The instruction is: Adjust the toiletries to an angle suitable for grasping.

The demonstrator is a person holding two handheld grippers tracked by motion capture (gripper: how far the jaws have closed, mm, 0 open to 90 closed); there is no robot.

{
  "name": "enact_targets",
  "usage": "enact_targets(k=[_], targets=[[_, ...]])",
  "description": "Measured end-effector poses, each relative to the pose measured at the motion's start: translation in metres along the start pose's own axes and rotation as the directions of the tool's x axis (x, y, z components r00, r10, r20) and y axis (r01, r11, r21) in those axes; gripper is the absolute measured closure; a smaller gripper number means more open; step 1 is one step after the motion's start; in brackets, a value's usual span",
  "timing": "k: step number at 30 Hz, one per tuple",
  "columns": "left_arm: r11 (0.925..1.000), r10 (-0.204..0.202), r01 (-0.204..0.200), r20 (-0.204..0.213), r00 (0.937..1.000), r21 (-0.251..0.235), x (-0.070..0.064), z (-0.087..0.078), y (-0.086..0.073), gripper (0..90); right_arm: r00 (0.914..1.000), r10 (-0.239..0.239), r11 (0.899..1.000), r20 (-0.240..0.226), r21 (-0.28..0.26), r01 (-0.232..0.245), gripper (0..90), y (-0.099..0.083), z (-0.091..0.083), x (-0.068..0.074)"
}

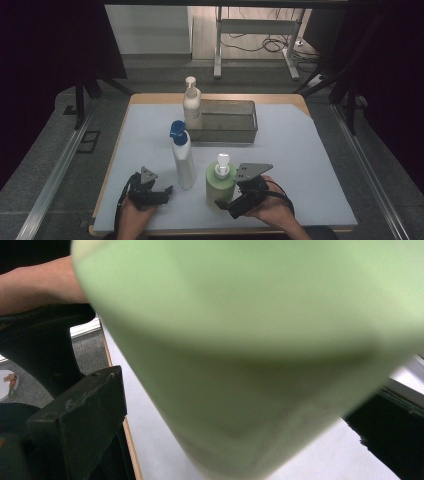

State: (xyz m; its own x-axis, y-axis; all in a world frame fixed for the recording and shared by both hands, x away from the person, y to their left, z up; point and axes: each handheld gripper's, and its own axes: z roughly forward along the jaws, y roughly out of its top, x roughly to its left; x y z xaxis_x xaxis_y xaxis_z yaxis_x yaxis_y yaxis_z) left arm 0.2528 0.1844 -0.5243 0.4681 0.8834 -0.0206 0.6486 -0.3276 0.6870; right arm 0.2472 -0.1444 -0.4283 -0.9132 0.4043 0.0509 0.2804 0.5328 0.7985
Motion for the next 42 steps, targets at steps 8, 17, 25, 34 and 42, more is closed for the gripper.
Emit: enact_targets(k=[8, 17, 25, 34, 42], targets=[[1.0, -0.001, 0.001, 0.0, 1.0, -0.001, 0.0, 0.0, 0.0, 12.4, 0.9998, 0.001, 1.0, 0.019, -0.027, -0.001, 3.0, 0.006, 0.008, 0.001], [1.0, -0.002, 0.002, 0.0, 1.0, -0.002, 0.0, 0.0, 0.0, 12.4, 0.9987, -0.013, 0.999, 0.05, -0.038, 0.015, 11.6, 0.008, 0.009, 0.002], [1.0, -0.001, 0.001, 0.001, 1.0, 0.0, 0.0, 0.0, 0.0, 12.4, 0.9982, -0.018, 1.0, 0.057, -0.01, 0.019, 12.3, 0.011, 0.007, 0.003], [1.0, -0.001, 0.001, 0.001, 1.0, 0.0, 0.0, 0.0, 0.0, 12.4, 0.9978, -0.017, 1.0, 0.064, 0.009, 0.017, 12.5, 0.014, 0.002, 0.002], [1.0, -0.001, 0.001, 0.0, 1.0, -0.001, 0.0, 0.0, 0.0, 12.4, 0.9965, 0.008, 1.0, 0.083, -0.012, -0.007, 12.5, 0.021, -0.008, -0.005]])
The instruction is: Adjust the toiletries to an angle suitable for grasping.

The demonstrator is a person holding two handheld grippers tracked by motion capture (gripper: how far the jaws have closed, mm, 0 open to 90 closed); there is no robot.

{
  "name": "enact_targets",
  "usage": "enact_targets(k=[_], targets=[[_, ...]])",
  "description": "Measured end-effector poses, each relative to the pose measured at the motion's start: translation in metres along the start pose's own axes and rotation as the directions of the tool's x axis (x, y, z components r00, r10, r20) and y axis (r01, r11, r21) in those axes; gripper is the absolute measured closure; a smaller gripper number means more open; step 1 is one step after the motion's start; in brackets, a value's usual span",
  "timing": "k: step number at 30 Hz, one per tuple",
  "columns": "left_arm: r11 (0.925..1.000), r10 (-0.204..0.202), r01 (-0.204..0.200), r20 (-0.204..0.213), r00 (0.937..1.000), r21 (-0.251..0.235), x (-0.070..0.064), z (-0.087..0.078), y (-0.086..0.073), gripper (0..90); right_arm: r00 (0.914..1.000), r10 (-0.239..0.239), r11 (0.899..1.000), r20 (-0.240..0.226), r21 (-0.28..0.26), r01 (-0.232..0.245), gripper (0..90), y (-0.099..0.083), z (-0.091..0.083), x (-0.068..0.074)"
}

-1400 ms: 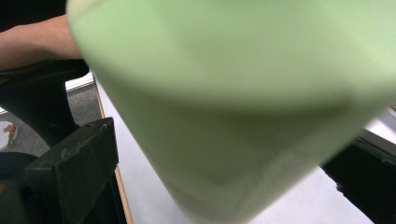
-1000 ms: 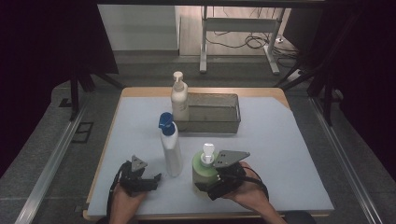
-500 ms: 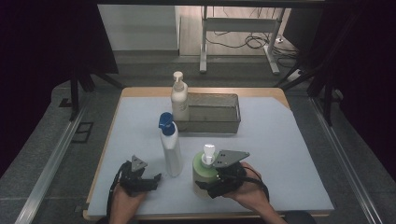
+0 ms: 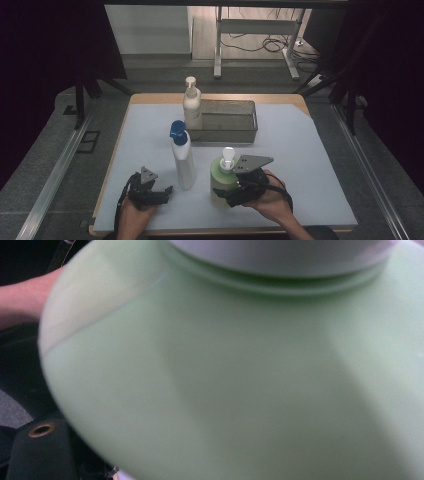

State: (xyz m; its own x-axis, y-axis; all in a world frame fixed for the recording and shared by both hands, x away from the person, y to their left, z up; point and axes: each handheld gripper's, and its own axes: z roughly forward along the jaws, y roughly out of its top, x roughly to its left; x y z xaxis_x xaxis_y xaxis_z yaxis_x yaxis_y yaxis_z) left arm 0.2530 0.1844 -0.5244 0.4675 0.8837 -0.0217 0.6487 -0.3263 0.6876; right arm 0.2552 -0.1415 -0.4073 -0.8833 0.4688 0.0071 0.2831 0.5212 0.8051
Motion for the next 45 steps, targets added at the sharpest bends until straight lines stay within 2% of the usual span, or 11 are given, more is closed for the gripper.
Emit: enact_targets(k=[8, 12, 31, 45], targets=[[1.0, 0.0, 0.0, 0.0, 1.0, 0.0, 0.0, 0.0, 0.0, 12.4, 0.9997, 0.016, 1.0, 0.017, 0.001, -0.016, 12.5, 0.006, -0.002, -0.009], [1.0, 0.0, 0.0, 0.001, 1.0, 0.002, 0.0, 0.0, 0.0, 12.4, 0.9984, 0.045, 0.999, 0.034, -0.003, -0.045, 12.5, 0.009, -0.002, -0.016], [1.0, -0.001, 0.001, 0.001, 1.0, 0.001, 0.0, 0.0, 0.0, 12.4, 0.9933, 0.072, 0.997, 0.09, -0.011, -0.071, 12.6, 0.029, 0.009, -0.045], [1.0, -0.002, 0.002, 0.001, 1.0, 0.0, 0.0, 0.0, 0.0, 12.4, 0.9898, 0.071, 0.997, 0.124, -0.019, -0.069, 12.6, 0.048, 0.018, -0.062]])
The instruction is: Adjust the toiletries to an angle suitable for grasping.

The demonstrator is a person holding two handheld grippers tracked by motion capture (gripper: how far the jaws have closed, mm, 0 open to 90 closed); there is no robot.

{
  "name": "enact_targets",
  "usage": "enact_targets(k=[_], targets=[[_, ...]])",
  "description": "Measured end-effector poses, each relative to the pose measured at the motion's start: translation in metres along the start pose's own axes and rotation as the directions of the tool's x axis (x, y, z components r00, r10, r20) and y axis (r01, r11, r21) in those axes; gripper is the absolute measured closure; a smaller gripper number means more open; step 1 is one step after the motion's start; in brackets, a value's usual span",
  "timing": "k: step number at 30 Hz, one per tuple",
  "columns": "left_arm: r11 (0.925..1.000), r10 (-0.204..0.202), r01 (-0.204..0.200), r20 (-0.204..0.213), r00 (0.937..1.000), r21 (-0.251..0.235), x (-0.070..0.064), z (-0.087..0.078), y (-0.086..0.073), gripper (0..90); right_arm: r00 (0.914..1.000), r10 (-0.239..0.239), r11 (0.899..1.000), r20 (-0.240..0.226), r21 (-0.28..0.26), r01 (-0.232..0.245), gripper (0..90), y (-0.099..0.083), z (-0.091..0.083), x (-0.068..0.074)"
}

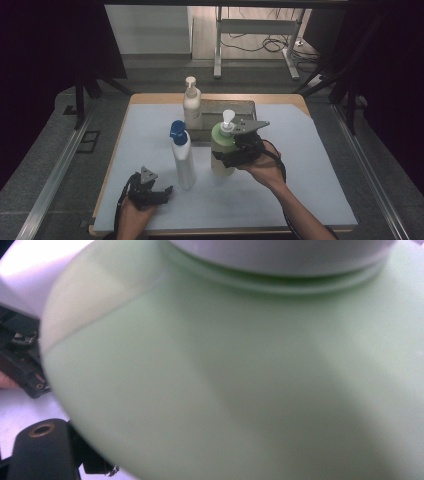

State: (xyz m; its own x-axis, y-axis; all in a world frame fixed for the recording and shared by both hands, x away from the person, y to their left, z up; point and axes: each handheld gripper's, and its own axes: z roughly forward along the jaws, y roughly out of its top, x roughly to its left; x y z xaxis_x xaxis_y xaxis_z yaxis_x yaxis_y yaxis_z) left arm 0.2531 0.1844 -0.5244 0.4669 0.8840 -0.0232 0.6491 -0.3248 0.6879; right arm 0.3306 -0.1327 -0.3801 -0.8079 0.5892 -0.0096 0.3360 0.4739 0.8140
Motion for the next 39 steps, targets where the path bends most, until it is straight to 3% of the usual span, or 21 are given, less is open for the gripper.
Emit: enact_targets(k=[16, 25, 39], targets=[[1.0, 0.0, 0.0, 0.0, 1.0, 0.0, 0.0, 0.0, 0.0, 12.4, 0.9994, 0.025, 1.0, 0.023, -0.009, -0.025, 12.6, 0.02, 0.009, -0.017], [1.0, 0.0, 0.0, 0.0, 1.0, 0.0, 0.0, 0.0, 0.0, 12.4, 0.9988, 0.015, 1.0, 0.048, -0.023, -0.014, 12.6, 0.033, 0.013, -0.025], [1.0, 0.0, 0.0, 0.0, 1.0, 0.0, 0.0, 0.0, 0.0, 12.4, 0.9957, 0.052, 0.998, 0.076, -0.041, -0.049, 12.6, 0.05, 0.018, -0.04]])
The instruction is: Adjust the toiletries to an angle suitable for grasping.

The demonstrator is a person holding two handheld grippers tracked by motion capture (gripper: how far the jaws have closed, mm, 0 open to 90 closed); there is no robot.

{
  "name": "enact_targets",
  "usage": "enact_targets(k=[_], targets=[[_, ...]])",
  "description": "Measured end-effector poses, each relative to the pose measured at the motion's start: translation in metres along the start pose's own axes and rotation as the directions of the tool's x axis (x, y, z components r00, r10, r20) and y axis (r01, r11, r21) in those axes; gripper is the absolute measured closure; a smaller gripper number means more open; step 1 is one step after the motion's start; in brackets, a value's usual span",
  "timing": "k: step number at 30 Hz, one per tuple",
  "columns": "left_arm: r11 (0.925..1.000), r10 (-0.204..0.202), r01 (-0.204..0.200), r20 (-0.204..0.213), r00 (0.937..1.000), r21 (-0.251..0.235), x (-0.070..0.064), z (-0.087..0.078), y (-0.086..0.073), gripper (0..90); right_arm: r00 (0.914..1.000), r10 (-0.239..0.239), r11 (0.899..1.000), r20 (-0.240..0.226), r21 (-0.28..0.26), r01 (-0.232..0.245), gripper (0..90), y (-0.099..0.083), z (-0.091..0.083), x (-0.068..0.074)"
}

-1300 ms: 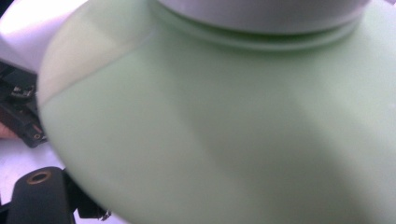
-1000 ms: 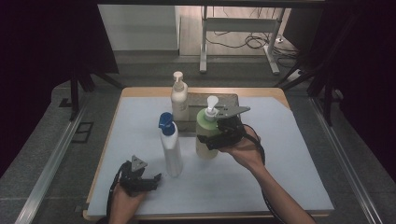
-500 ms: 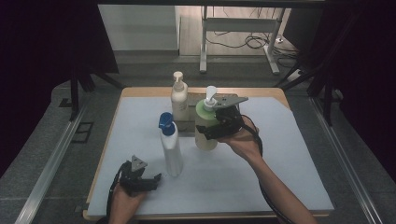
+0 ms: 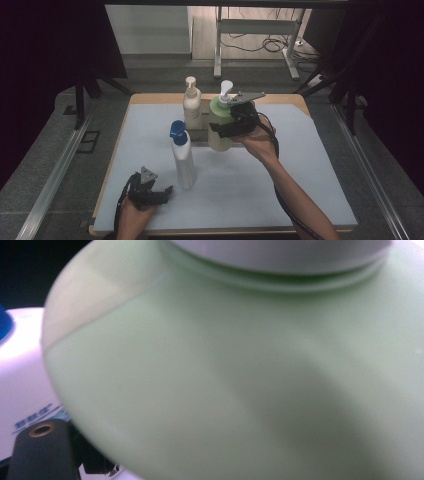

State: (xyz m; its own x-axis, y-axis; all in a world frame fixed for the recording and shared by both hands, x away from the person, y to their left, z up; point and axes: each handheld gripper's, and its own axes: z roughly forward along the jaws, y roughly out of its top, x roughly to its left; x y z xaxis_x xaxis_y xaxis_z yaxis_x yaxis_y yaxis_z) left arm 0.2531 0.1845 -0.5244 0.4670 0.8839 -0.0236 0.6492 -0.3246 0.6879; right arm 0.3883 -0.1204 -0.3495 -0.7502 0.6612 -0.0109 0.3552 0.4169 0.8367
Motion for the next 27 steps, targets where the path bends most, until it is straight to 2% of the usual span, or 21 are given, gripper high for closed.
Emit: enact_targets(k=[17, 27], targets=[[1.0, 0.0, 0.0, 0.0, 1.0, 0.0, 0.0, 0.0, 0.0, 12.4, 0.9992, 0.014, 1.0, 0.038, -0.006, -0.014, 12.6, 0.02, 0.017, -0.012], [1.0, 0.0, 0.0, 0.0, 1.0, 0.0, 0.0, 0.0, 0.0, 12.4, 0.9975, 0.026, 1.0, 0.066, -0.009, -0.026, 12.6, 0.025, 0.03, -0.019]])
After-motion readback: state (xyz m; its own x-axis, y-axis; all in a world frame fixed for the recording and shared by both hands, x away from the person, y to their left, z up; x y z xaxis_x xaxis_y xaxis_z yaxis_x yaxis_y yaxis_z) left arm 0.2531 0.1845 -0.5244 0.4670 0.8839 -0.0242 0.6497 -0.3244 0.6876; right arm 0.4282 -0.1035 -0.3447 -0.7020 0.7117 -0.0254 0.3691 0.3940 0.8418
